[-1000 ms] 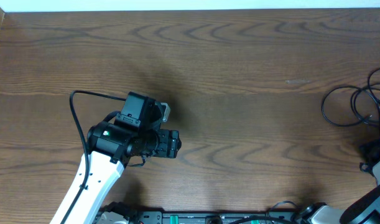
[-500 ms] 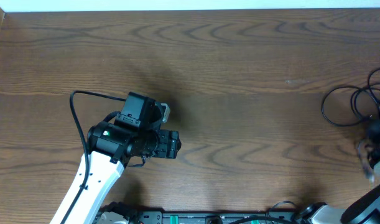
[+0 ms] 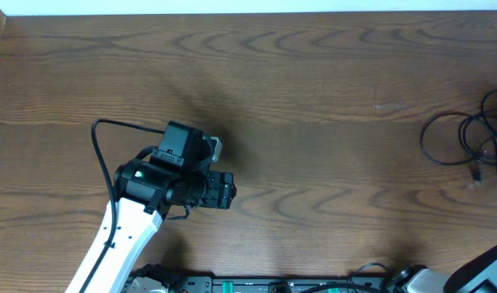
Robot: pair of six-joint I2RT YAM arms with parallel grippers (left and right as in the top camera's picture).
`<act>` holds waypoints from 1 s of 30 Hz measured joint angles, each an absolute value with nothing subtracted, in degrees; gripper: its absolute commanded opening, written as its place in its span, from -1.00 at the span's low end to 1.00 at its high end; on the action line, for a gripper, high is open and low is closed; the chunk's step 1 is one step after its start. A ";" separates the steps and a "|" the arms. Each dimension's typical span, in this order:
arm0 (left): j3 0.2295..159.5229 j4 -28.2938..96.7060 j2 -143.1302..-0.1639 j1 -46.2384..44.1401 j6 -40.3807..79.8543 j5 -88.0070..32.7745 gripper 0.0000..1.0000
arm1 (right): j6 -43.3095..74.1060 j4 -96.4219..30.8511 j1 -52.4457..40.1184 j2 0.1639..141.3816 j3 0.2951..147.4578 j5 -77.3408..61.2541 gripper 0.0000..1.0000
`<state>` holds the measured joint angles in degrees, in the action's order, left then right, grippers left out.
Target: Untangle cables
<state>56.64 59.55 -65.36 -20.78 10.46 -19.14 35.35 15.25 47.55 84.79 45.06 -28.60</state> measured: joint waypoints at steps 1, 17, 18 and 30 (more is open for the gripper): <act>56.64 59.61 -65.36 -20.78 10.46 -19.16 0.58 | 35.22 13.37 47.55 85.95 45.08 -28.71 0.99; 56.64 59.59 -65.36 -20.78 10.46 -19.38 0.58 | 30.70 5.50 43.35 98.10 45.17 -40.82 0.98; 56.62 59.59 -65.36 -20.78 10.46 -19.38 0.59 | 30.46 5.34 42.74 98.10 45.17 -41.60 0.99; 56.64 59.59 -65.36 -20.78 10.46 -19.40 0.58 | 28.80 1.06 39.70 98.10 45.17 -38.41 0.99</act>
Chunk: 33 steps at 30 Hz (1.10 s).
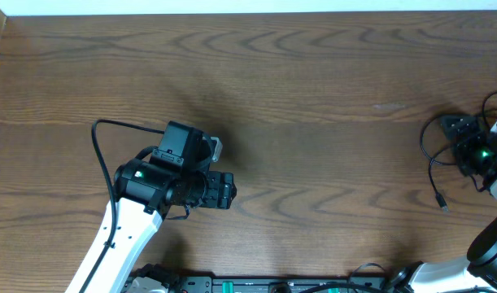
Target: Untangle cables
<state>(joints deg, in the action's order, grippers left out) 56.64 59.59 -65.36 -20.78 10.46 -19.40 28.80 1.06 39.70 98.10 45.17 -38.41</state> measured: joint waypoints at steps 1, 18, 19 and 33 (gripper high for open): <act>56.62 59.61 -65.36 -20.78 10.46 -19.40 0.58 | 29.82 -1.10 40.03 98.10 45.23 -36.29 0.99; 56.64 59.59 -65.36 -20.78 10.22 -19.40 0.59 | 57.23 -0.38 50.17 97.51 45.30 -42.98 0.98; 56.64 59.57 -65.36 -20.78 10.22 -19.40 0.58 | 57.63 3.66 50.17 97.49 45.23 -45.52 0.98; 56.64 59.31 -65.36 -20.78 10.17 -19.40 0.59 | 58.72 14.87 49.98 79.55 45.89 -60.36 0.98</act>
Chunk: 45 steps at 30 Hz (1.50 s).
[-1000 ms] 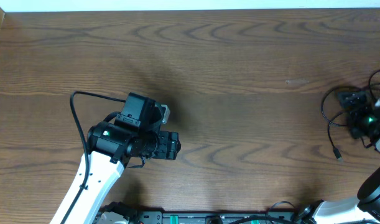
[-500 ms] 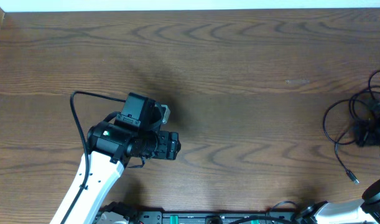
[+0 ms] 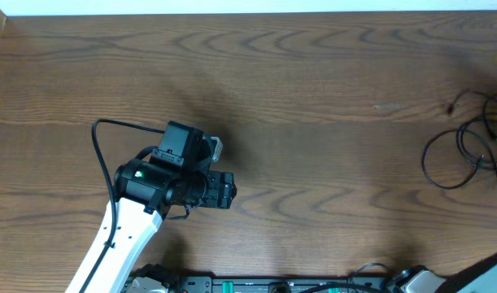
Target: Untangle cables
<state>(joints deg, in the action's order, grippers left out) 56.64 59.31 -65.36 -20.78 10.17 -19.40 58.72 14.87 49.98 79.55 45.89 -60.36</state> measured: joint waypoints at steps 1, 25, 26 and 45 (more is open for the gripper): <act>56.62 59.29 -65.36 -20.78 10.17 -19.40 0.58 | 57.95 9.32 49.93 78.17 46.00 -59.37 0.99; 56.64 59.16 -65.36 -20.78 10.02 -19.64 0.58 | 16.69 -33.10 27.83 76.25 45.30 -31.97 -0.98; 56.62 59.16 -65.36 -20.78 10.04 -19.64 0.58 | 15.86 -32.34 25.87 76.34 45.30 -30.30 -0.99; 56.62 59.13 -65.36 -20.78 10.04 -19.81 0.58 | 18.68 -23.68 17.82 97.67 49.76 -9.85 -0.98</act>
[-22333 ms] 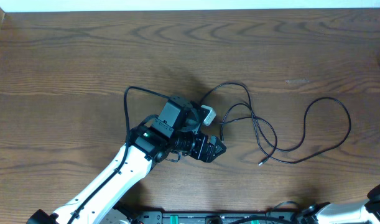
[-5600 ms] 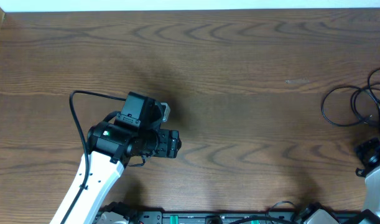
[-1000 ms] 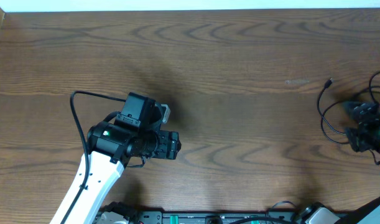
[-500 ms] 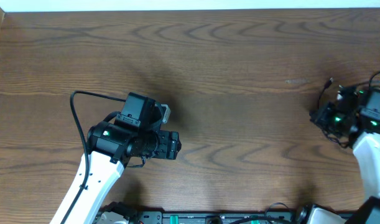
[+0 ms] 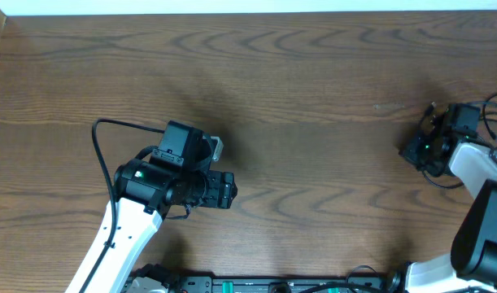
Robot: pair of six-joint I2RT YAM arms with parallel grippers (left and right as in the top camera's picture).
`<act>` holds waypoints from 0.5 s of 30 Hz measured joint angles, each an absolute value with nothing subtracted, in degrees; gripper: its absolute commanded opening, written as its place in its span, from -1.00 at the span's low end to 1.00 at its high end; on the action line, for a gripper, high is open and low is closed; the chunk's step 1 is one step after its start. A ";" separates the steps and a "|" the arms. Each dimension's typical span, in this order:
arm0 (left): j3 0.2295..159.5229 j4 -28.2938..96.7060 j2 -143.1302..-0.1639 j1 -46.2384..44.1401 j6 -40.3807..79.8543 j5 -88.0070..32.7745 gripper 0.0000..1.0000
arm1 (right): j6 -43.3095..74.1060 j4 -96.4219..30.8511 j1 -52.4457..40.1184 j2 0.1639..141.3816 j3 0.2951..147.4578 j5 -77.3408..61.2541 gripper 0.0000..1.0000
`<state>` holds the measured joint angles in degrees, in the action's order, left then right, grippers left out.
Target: Untangle cables
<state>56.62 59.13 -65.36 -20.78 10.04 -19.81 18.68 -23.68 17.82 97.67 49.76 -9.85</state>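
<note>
A bundle of thin black cables [image 5: 490, 107] lies at the table's right edge. One thin end [image 5: 432, 108] sticks up to the left, and a curve [image 5: 445, 182] shows below the wrist. My right gripper [image 5: 414, 151] sits low over the bundle's left loop and hides it; its jaws are too dark to read. My left gripper [image 5: 228, 192] points right over bare wood at centre-left, far from the cables, with its fingers seen end-on.
The brown wooden table [image 5: 313, 98] runs to a white strip at the back. The left arm's own black lead [image 5: 98, 138] loops beside its wrist. A rail with hardware [image 5: 256, 285] lies along the front edge.
My right arm was almost out of view at the right edge and now reaches in, with its gripper over the left loop of the cables. The visible cable shape has changed. The left arm is unchanged.
First the cables lay loose at the right edge, with the right arm at the bottom corner. Then my right gripper was on the bundle, a plug end trailing toward the front. Then the arm was away and the end lay toward the back. Now the gripper is on the bundle's left side.
</note>
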 measured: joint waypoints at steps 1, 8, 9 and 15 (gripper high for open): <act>56.64 59.16 -65.36 -20.78 10.04 -19.81 0.58 | 18.87 -23.62 17.82 98.35 50.19 -9.43 -0.98; 56.62 59.16 -65.36 -20.78 10.04 -19.81 0.59 | 20.43 -23.31 18.44 99.88 51.59 -3.64 -0.98; 56.62 59.13 -65.36 -20.78 10.04 -19.81 0.59 | 20.64 -23.31 18.90 99.92 51.70 -2.74 -0.98; 56.62 58.83 -65.36 -20.78 10.04 -19.81 0.58 | 23.22 -23.35 24.16 99.98 51.81 3.31 -0.98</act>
